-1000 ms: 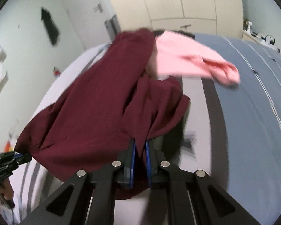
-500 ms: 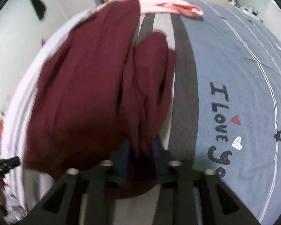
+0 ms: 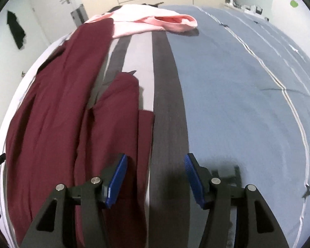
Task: Fold clothes
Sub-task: 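Pull the maroon garment apart with both grippers to spread it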
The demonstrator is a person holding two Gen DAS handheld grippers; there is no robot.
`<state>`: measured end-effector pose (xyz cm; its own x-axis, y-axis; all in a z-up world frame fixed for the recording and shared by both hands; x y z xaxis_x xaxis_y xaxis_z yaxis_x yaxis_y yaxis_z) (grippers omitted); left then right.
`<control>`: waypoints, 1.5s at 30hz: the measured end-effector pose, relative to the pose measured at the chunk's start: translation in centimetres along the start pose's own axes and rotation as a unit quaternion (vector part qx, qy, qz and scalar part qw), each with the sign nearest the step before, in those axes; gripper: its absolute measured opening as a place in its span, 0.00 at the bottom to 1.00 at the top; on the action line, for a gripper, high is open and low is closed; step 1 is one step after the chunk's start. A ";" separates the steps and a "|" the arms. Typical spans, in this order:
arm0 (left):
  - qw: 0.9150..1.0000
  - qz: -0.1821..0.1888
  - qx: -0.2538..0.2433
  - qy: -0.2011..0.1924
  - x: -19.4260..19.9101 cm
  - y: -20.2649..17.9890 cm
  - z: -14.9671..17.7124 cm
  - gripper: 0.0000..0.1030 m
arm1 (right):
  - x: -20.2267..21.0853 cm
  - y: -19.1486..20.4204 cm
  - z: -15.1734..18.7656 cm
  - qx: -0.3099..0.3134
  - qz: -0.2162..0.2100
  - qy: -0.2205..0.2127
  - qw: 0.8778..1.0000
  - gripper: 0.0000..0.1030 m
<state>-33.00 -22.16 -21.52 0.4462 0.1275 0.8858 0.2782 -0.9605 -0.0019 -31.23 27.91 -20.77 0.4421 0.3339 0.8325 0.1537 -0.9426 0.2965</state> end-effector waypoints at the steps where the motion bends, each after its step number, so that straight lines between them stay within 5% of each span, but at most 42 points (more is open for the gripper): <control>1: 1.000 0.003 -0.009 0.000 -0.6 -0.8 -0.3 0.58 | -0.4 0.0 -0.3 -0.001 -0.001 0.000 1.000 0.52; 6: 0.998 -0.003 -0.060 -0.014 -0.6 -3.1 2.1 0.55 | -2.6 0.1 -1.7 -0.008 -0.005 -0.003 1.000 0.53; 8: 0.997 0.000 -0.077 -0.024 -0.4 -3.7 2.1 0.22 | -2.5 0.8 -1.4 -0.004 -0.008 -0.005 1.000 0.53; 10: 0.995 0.004 -0.093 -0.026 -0.1 -4.2 2.0 0.03 | -2.5 1.3 -1.4 0.003 -0.012 -0.006 1.000 0.46; 11: 0.995 0.007 -0.098 -0.026 0.0 -4.3 1.9 0.03 | -2.7 1.5 -1.4 0.010 -0.011 -0.002 1.000 0.27; 13: 0.996 0.013 -0.088 -0.030 0.8 -3.8 1.6 0.02 | -3.0 2.1 -1.6 0.024 -0.010 0.004 1.000 0.06; 15: 0.996 0.010 -0.075 -0.042 2.7 -2.7 1.4 0.02 | -2.7 2.3 -2.1 0.023 -0.005 0.001 1.000 0.04; 20: 0.997 -0.023 -0.027 -0.076 8.0 2.7 0.7 0.02 | 1.2 0.8 -2.4 -0.015 0.014 -0.041 0.999 0.02; 26: 0.994 -0.086 0.032 -0.064 12.2 10.7 1.4 0.02 | 6.5 -1.7 -1.9 -0.033 0.065 -0.066 0.995 0.01; 31: 0.993 -0.112 0.025 -0.035 10.2 11.9 2.3 0.02 | 8.9 -6.4 -0.6 -0.098 0.089 -0.056 0.990 0.01; 35: 0.991 -0.127 0.035 -0.015 7.9 12.2 2.8 0.02 | 7.0 -5.3 -0.2 -0.051 0.093 -0.032 0.994 0.01; 40: 0.989 -0.141 0.043 -0.010 7.7 12.4 3.5 0.03 | 6.0 -6.9 0.6 -0.091 0.122 -0.028 0.988 0.01; 43: 0.987 -0.153 0.041 0.003 6.4 12.4 3.6 0.06 | 6.1 -7.6 1.1 -0.098 0.129 -0.026 0.986 0.01; 45: 0.986 -0.161 0.048 0.014 6.2 12.5 3.8 0.20 | 6.1 -7.8 1.5 -0.101 0.124 -0.019 0.987 0.02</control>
<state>-23.53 -32.41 -17.77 0.2984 0.4147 0.8597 0.4823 -0.8427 0.2391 -28.40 37.34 -18.70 0.4764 0.0888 0.8747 -0.1419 -0.9741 0.1762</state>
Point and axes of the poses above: each gripper's, at about its wrist camera, not at the fingertips, and x roughly against the way its jaws point, y to its left, z to its underside, the point moved 1 cm from there along -x, roughly the way its jaws point, and after that the axes turned 11 degrees about -z, right-handed, at the moved point
